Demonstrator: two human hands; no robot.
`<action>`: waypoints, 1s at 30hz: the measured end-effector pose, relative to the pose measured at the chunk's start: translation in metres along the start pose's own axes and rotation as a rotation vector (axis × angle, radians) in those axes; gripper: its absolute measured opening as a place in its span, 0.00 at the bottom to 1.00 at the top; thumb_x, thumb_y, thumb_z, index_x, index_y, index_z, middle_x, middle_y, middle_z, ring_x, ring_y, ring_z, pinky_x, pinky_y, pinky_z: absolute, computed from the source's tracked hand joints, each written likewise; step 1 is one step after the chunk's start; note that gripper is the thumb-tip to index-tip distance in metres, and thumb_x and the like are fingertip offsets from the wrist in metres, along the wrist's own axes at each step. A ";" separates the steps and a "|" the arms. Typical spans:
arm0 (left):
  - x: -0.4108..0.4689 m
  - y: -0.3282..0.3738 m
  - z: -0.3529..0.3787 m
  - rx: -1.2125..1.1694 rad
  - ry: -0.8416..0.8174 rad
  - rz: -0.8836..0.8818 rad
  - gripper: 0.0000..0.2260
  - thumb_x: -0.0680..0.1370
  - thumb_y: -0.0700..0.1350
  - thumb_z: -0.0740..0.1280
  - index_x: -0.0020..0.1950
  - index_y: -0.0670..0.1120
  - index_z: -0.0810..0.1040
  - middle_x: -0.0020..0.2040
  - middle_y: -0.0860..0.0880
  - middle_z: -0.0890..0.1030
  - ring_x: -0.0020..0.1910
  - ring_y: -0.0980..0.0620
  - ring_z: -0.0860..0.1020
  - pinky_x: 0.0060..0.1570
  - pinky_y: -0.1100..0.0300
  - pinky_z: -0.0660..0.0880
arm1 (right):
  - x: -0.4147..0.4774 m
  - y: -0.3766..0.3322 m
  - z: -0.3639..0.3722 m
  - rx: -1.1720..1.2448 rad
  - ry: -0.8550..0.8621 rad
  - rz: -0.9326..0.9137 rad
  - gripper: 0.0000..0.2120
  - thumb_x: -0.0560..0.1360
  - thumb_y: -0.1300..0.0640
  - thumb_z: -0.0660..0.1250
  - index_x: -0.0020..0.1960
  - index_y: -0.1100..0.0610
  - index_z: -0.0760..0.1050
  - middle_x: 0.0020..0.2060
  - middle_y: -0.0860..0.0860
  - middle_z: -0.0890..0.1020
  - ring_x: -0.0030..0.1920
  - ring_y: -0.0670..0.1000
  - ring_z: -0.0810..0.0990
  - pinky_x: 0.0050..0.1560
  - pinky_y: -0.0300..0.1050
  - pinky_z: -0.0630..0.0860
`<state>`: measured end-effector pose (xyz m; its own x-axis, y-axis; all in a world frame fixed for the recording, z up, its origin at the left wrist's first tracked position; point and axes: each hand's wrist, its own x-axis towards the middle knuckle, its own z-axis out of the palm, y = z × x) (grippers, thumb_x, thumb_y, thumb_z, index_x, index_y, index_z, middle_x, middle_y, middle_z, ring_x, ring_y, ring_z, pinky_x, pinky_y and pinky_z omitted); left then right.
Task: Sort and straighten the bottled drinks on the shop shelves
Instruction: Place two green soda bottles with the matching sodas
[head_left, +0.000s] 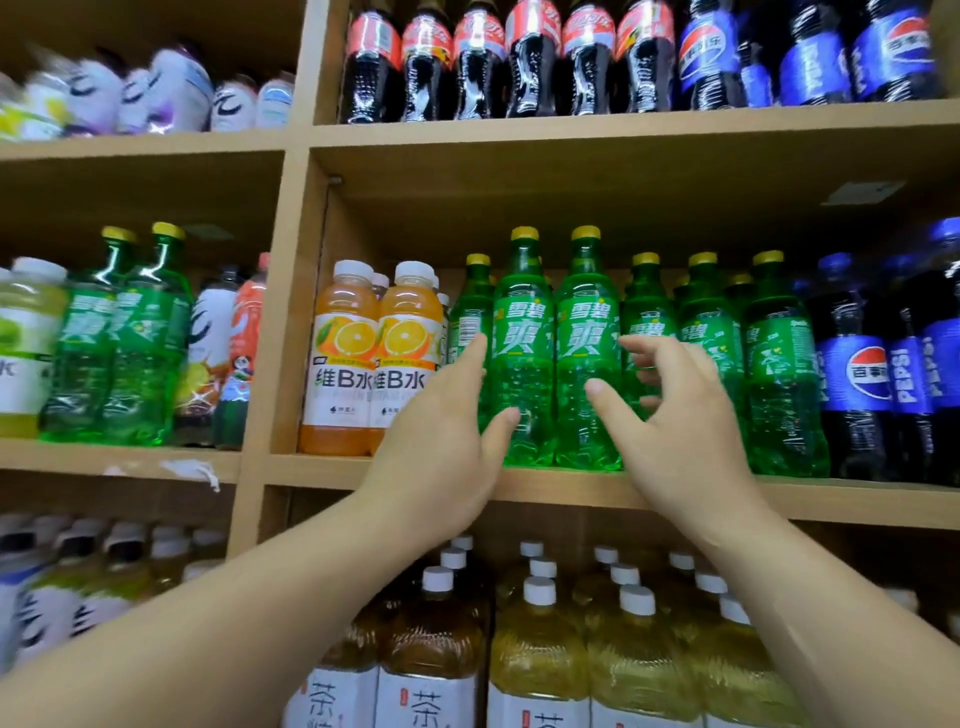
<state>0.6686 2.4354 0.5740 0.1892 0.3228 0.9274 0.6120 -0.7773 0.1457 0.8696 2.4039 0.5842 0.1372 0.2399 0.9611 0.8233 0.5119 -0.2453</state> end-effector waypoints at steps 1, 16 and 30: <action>-0.006 -0.004 -0.010 0.018 0.025 0.052 0.31 0.82 0.52 0.66 0.82 0.48 0.59 0.72 0.49 0.74 0.68 0.53 0.73 0.67 0.54 0.71 | -0.005 -0.008 0.004 0.024 0.023 -0.058 0.22 0.77 0.47 0.69 0.68 0.53 0.74 0.59 0.47 0.73 0.62 0.48 0.74 0.63 0.55 0.76; -0.039 -0.181 -0.195 0.316 0.151 -0.070 0.22 0.77 0.52 0.72 0.69 0.47 0.75 0.59 0.52 0.77 0.59 0.53 0.75 0.58 0.60 0.69 | -0.015 -0.174 0.159 0.297 -0.172 -0.196 0.10 0.77 0.50 0.73 0.57 0.49 0.77 0.52 0.45 0.78 0.52 0.43 0.77 0.51 0.35 0.73; -0.013 -0.353 -0.264 0.383 0.002 -0.040 0.29 0.75 0.55 0.74 0.72 0.44 0.71 0.66 0.44 0.75 0.66 0.43 0.73 0.66 0.46 0.71 | -0.011 -0.280 0.310 0.084 -0.269 0.059 0.22 0.76 0.42 0.72 0.65 0.51 0.74 0.56 0.49 0.77 0.54 0.50 0.78 0.57 0.50 0.77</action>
<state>0.2480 2.5632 0.6018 0.1582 0.3472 0.9243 0.8615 -0.5060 0.0426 0.4670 2.5139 0.6023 0.0231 0.4758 0.8792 0.7684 0.5542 -0.3201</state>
